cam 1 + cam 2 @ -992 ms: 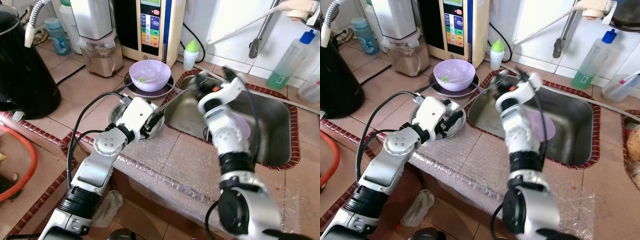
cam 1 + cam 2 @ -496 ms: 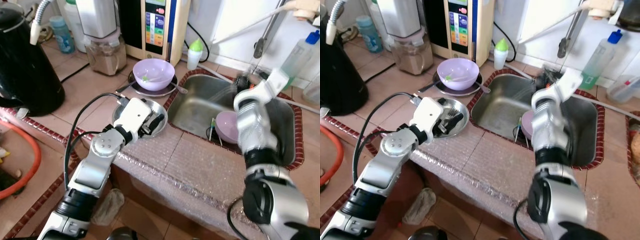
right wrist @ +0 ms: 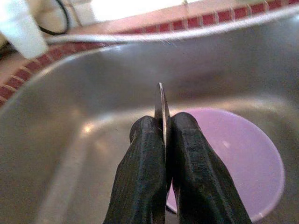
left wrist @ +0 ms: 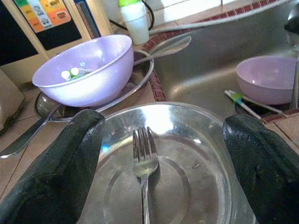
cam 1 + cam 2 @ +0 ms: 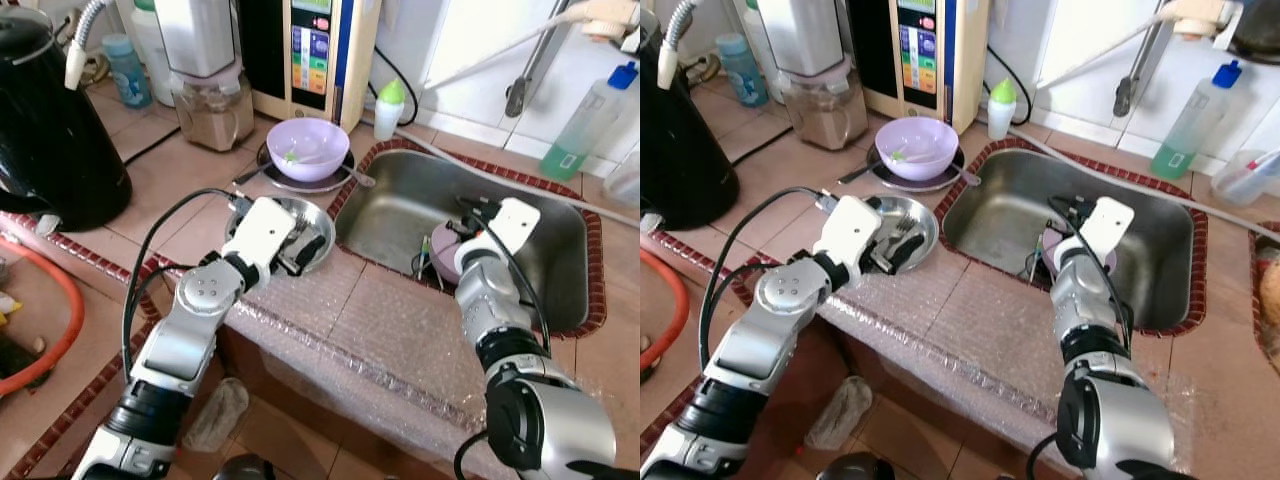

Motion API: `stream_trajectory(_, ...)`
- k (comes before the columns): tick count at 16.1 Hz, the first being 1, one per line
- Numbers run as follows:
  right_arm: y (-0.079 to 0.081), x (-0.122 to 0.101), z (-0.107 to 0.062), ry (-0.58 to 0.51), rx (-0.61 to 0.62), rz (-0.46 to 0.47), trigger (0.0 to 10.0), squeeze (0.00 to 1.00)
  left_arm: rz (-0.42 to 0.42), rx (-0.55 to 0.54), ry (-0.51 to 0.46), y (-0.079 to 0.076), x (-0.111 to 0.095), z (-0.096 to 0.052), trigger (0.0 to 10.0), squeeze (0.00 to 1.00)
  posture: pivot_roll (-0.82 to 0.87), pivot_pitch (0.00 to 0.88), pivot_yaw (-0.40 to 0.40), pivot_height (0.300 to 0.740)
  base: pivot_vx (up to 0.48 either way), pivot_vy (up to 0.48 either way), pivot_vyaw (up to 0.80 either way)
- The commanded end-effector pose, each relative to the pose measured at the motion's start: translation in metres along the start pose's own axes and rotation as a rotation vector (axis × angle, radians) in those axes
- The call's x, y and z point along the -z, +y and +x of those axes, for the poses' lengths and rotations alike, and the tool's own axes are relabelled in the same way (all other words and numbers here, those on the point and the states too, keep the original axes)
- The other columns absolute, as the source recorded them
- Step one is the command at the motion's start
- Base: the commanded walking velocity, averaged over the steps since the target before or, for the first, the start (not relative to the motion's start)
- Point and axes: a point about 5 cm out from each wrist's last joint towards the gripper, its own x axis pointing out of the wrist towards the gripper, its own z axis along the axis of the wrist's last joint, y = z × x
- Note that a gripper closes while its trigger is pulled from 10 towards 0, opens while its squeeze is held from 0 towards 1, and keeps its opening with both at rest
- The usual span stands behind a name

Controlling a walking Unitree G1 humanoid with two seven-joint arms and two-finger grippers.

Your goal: Kitchen organization

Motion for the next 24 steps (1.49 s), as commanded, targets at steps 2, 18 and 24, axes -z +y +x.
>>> stream_trajectory(2, 0.002, 0.027, -0.006, 0.127, 0.020, 0.020, 8.9, 0.00, 0.018, 0.017, 0.024, -0.002, -0.001, 0.000, 10.0, 1.00, 0.10, 0.000, -0.010, 0.740, 0.000, 0.000, 0.00)
stream_trajectory(18, 0.047, 0.028, -0.031, 0.077, -0.337, -0.009, 10.0, 1.00, 0.038, 0.090, 0.202, 0.017, 0.012, -0.012, 10.0, 0.00, 0.09, 0.023, -0.005, 0.740, 0.000, 0.000, 0.00)
stream_trajectory(24, 0.052, 0.036, -0.055, 0.116, -0.405, -0.021, 10.0, 1.00, 0.010, 0.131, 0.296, 0.027, 0.019, -0.011, 0.0, 0.00, 0.07, 0.014, 0.012, 0.740, 0.000, 0.000, 0.00)
